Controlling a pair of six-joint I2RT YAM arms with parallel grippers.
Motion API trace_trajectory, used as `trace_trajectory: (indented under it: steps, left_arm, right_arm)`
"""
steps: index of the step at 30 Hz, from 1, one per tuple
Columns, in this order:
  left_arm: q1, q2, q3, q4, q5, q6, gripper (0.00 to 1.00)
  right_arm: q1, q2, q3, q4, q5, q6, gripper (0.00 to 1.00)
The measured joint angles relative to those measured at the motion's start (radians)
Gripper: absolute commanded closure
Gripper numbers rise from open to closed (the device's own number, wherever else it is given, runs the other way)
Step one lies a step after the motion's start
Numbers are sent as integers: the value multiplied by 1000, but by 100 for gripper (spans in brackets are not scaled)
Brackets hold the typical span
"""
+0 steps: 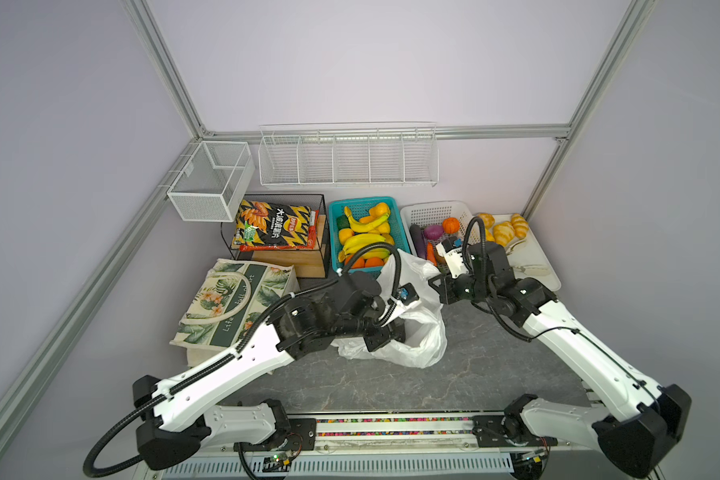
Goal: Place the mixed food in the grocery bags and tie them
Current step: 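Lift the white bag by both handles and stand it near the baskets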
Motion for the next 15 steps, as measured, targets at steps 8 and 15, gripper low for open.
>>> trace_trajectory:
  steps: [8,15]
  left_arm:
    - [431,-200,-128,386,154,-340,100]
    - [547,-12,-125,541,231,-535,100]
  right_arm:
    - [-5,-299,5,-75,73,-59,93]
    - [-5,-329,20,-109,203,-64,92]
